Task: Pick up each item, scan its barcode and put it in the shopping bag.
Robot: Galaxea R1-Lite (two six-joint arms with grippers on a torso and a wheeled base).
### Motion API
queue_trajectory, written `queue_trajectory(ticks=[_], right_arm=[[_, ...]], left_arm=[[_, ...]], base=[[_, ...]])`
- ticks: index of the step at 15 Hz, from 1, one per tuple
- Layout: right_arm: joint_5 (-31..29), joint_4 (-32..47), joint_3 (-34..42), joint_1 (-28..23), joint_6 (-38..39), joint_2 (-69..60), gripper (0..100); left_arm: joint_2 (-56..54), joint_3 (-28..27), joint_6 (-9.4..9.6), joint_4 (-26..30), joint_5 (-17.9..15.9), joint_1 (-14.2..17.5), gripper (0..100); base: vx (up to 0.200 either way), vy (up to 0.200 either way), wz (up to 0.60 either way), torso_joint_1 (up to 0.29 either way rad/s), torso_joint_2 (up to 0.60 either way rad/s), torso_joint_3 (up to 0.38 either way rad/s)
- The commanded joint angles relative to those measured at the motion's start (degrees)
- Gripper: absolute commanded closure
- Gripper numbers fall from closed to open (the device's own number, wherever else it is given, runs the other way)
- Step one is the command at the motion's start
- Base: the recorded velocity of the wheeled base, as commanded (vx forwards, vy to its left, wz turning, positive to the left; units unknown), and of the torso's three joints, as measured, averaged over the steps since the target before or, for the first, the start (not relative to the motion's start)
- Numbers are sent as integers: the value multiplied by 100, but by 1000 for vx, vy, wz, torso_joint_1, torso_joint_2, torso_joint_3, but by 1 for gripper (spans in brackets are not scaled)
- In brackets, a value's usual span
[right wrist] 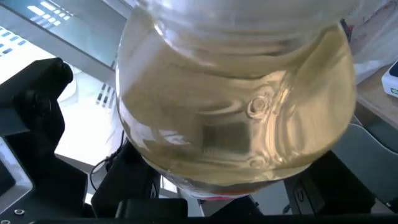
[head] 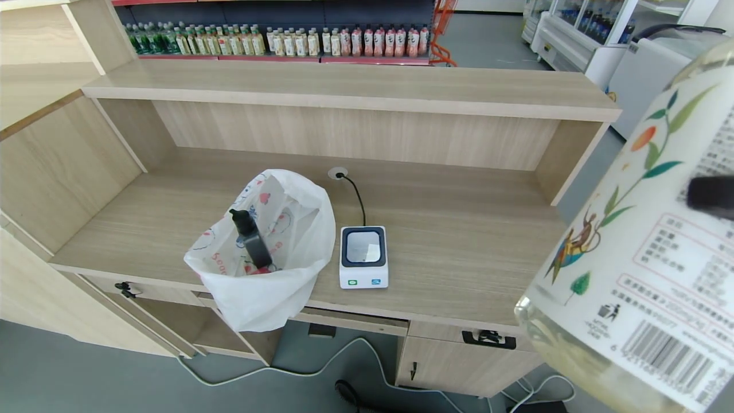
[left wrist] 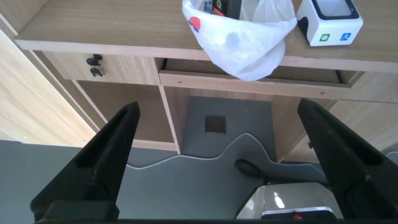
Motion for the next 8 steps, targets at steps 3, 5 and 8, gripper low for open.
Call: queue_trajectory(ticks=[3,5,8], right_arm=[[-4,6,-14,11,0,2,100],[-4,6,-14,46,0,-25,100],[-13,15,13,46,-8,-86,100]], left_arm=[[-2,0,0,2,-1,0,0],[-2,0,0,-7,-1,0,0],[-2,0,0,2,-1,0,0]], base=[[0,0,0,0,0,0],[0,0,0,0,0,0],[0,0,0,0,0,0]])
